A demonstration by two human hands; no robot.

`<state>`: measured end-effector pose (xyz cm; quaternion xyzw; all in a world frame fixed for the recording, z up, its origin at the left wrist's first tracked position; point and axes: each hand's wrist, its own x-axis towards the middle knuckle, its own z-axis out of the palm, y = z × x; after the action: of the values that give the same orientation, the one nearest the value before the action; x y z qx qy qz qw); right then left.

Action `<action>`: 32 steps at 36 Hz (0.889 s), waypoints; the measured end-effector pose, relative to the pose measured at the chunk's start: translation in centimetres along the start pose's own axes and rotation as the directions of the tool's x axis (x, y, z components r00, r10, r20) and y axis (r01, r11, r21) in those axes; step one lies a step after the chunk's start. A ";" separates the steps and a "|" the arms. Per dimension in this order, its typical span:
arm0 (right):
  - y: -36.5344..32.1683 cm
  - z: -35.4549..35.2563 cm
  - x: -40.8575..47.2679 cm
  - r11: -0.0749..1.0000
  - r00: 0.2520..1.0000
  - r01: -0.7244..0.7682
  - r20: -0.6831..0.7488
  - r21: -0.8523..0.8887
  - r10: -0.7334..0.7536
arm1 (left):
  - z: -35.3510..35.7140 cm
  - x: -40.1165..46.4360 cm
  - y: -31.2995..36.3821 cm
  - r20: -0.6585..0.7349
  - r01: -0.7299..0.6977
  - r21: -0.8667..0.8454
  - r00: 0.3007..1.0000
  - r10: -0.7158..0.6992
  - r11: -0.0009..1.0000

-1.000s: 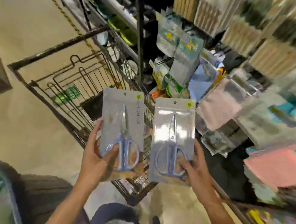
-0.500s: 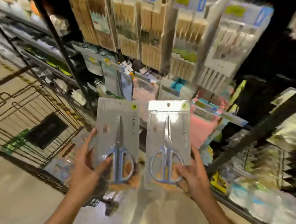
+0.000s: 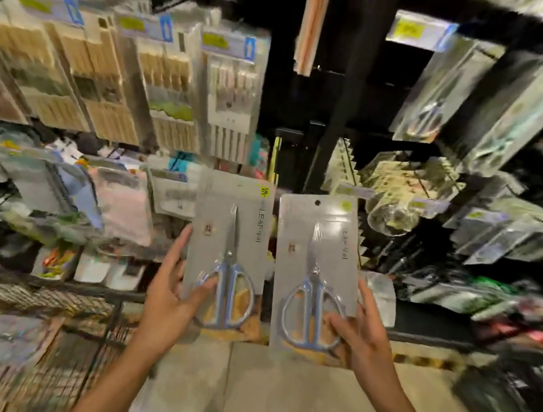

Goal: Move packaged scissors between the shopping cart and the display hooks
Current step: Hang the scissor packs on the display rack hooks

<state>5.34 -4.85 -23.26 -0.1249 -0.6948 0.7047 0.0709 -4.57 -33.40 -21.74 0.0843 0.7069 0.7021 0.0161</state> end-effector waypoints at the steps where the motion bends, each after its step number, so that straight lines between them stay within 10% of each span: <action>1: -0.2 -0.8 -0.5 1.000 0.999 0.008 -0.034 -0.005 -0.008 | 0.8 0.0 0.3 0.019 -0.001 -0.018 1.000 0.001 1.000; 13: -4.1 -8.7 -2.2 0.990 0.967 0.139 -0.218 0.005 -0.135 | 10.5 1.5 4.0 0.170 -0.036 -0.048 0.984 0.044 0.998; 32: -11.3 -26.8 7.8 0.943 0.941 0.332 -0.060 -0.025 -0.332 | 29.1 5.8 11.9 -0.005 -0.239 -0.002 0.971 0.239 0.971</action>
<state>4.39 23.28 -12.71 -0.0287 -0.7083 0.6735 0.2097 -4.99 -3.73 -9.74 0.1671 0.6907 0.7000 -0.0702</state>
